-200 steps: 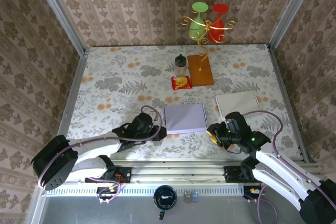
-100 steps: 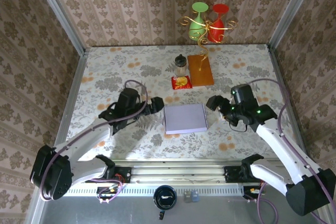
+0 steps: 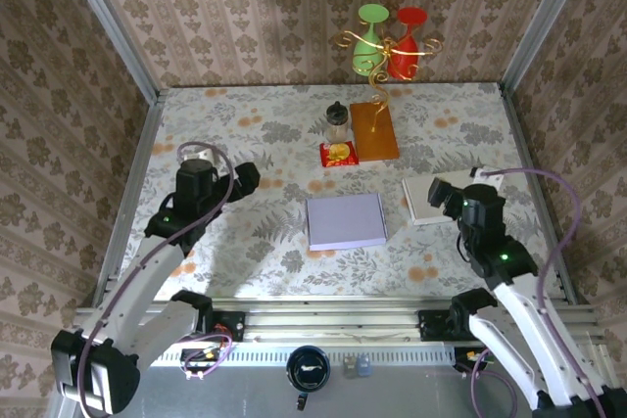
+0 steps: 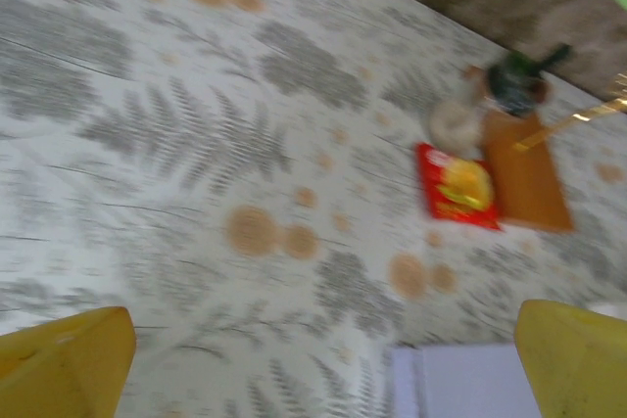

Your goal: Fold the paper box

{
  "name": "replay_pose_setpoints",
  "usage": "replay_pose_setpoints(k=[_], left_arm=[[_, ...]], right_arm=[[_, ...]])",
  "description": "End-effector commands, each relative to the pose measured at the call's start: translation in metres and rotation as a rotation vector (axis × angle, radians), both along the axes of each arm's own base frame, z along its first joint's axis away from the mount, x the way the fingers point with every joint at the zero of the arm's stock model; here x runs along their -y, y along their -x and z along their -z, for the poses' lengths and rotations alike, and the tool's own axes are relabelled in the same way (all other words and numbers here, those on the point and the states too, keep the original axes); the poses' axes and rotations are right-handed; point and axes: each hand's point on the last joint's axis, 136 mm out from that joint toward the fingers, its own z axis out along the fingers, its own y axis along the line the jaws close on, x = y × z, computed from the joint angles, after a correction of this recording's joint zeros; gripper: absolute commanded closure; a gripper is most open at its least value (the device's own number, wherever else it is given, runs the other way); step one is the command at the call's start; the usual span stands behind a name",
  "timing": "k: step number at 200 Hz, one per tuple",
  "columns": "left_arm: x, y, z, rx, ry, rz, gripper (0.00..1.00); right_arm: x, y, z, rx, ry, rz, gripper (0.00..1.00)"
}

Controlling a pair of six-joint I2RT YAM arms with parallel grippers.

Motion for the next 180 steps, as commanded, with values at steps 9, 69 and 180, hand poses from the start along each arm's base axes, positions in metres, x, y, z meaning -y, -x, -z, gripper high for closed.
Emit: replay_pose_setpoints(k=[9, 69, 180], left_arm=[[-0.041, -0.003, 0.011, 0.050, -0.254, -0.086, 0.00], [-0.051, 0.000, 0.030, 0.022, -0.385, -0.066, 0.00], [-0.065, -0.031, 0.041, 0.238, -0.536, 0.011, 0.00]], right_arm=[[0.003, -0.038, 0.020, 0.076, 0.218, -0.063, 0.00], [-0.007, -0.088, 0.060, 0.116, 0.165, -0.167, 0.00], [0.008, -0.130, 0.089, 0.118, 0.146, -0.130, 0.00]])
